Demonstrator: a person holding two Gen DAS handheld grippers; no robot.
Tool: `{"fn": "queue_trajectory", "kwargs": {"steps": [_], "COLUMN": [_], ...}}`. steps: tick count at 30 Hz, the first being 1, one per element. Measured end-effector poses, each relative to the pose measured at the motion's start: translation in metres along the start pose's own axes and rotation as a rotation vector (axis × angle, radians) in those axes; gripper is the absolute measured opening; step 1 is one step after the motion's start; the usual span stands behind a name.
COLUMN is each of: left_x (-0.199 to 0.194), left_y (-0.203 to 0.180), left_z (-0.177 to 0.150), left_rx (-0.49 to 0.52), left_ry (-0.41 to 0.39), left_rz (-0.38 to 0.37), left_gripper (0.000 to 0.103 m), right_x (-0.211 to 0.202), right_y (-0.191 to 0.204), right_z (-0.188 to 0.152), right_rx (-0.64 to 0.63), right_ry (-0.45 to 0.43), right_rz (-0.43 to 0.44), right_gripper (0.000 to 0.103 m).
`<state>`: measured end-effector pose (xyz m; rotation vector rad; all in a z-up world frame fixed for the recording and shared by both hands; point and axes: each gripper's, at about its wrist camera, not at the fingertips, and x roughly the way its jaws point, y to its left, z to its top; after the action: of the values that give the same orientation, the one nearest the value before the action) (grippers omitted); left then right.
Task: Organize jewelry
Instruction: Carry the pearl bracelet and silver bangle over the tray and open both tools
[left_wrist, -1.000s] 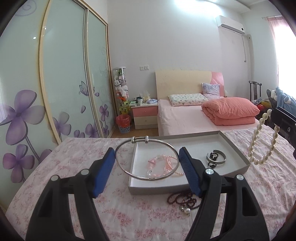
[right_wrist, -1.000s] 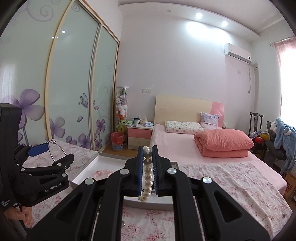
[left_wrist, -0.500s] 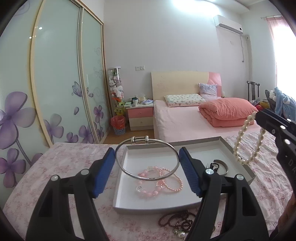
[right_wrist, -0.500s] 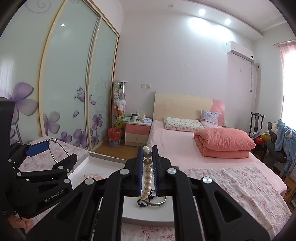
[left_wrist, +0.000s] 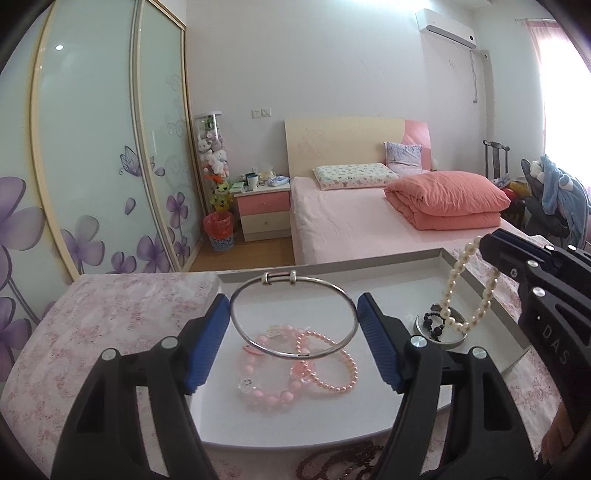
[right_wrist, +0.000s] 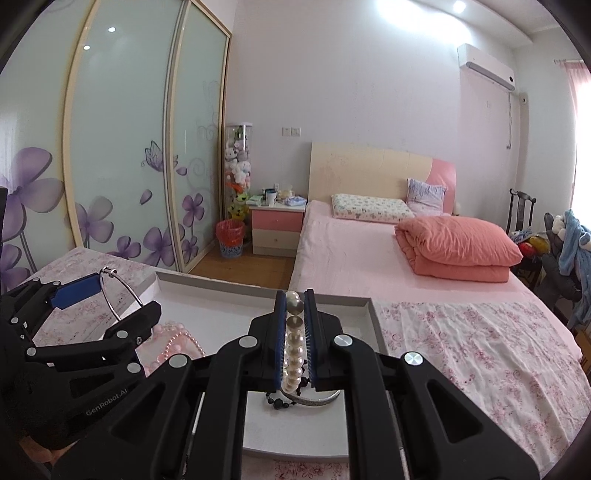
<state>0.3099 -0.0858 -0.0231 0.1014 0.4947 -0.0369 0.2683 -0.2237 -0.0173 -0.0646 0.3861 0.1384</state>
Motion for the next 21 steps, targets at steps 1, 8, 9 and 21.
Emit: {"fn": "queue_trajectory", "kwargs": {"steps": [1,8,9,21], "left_x": [0.004,0.016,0.017,0.003], "left_y": [-0.001,0.002,0.004,0.05], "left_z": [0.0,-0.004,-0.004,-0.002], "left_rx": [0.003,0.021,0.015,-0.078], "left_ry": [0.009,0.032,0.033,0.043], "left_rz": [-0.006,-0.006,-0.005,0.071], "left_gripper": [0.069,0.07,0.07,0.07], "right_x": [0.003,0.005,0.004,-0.01], "right_y": [0.0,-0.007,-0.007,-0.008], "right_z": [-0.001,-0.001,-0.001,-0.003], "right_rx": [0.003,0.032,0.033,0.031], "right_ry": [0.008,0.022,0.018,0.022], "right_rz": [0.0,-0.021,-0.023,-0.023], "right_gripper": [0.011,0.045,0.045,0.045]}}
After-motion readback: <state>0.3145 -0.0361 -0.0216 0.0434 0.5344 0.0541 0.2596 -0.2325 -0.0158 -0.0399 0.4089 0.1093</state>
